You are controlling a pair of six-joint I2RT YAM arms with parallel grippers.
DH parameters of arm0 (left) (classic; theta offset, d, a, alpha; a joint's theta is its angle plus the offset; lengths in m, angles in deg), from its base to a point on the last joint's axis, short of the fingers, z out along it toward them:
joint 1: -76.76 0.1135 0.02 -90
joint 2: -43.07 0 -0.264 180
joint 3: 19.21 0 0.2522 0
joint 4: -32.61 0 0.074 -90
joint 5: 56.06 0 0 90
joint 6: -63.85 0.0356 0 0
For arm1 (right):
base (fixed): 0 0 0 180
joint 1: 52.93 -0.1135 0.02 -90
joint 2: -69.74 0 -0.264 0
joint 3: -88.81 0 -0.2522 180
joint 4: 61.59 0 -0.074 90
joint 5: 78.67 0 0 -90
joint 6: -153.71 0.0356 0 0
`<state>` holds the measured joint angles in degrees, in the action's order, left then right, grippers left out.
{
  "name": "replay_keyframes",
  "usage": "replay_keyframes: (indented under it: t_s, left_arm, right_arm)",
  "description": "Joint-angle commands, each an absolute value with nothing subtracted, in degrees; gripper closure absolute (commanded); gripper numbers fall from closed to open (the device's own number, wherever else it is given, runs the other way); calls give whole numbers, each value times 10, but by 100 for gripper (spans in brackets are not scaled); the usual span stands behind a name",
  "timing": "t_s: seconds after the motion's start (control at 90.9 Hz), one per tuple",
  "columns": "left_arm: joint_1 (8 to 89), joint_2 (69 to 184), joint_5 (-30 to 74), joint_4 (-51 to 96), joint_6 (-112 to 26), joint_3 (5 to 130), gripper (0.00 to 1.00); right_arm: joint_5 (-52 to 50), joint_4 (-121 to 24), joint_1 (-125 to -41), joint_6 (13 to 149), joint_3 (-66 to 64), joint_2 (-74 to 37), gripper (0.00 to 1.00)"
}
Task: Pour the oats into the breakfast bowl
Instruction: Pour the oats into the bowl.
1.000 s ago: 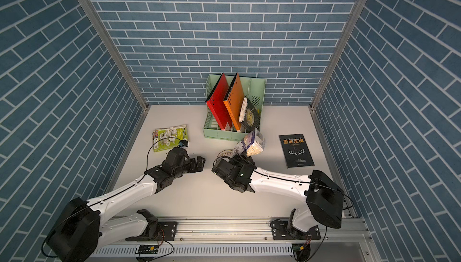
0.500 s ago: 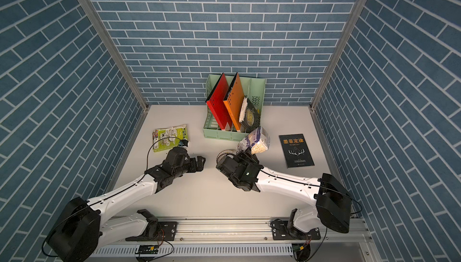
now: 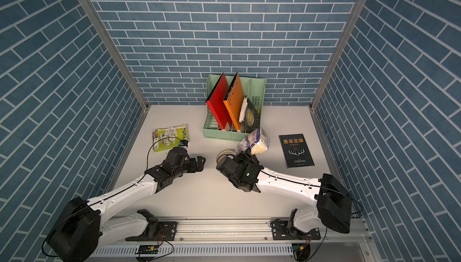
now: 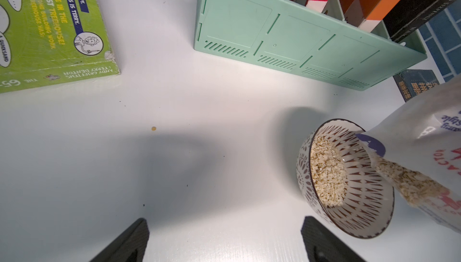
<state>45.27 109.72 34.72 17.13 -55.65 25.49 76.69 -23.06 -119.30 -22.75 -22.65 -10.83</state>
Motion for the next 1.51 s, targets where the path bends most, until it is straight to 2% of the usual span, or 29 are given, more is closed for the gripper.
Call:
replay_keyframes:
  t_s: [0.0, 0.407, 0.627, 0.891, 1.177, 1.497]
  left_arm:
    - [455, 1097, 351, 165, -549, 267, 1]
    - [456, 1076, 381, 157, -551, 265, 0]
    - [456, 1075, 379, 159, -550, 261, 0]
    - [455, 1073, 380, 155, -546, 263, 1]
    - [455, 1071, 381, 158, -547, 256, 0]
    - [456, 1068, 381, 156, -545, 256, 1]
  right_arm:
    - [827, -254, -1196, -255, -217, -97, 100]
    - [828, -255, -1200, -258, -189, -102, 100]
    - [815, -270, -1212, -261, -219, -133, 100]
    - [825, -254, -1209, -261, -180, -114, 100]
    - [815, -276, -1212, -262, -209, -144, 100]
    - [813, -275, -1195, -252, -193, -116, 100]
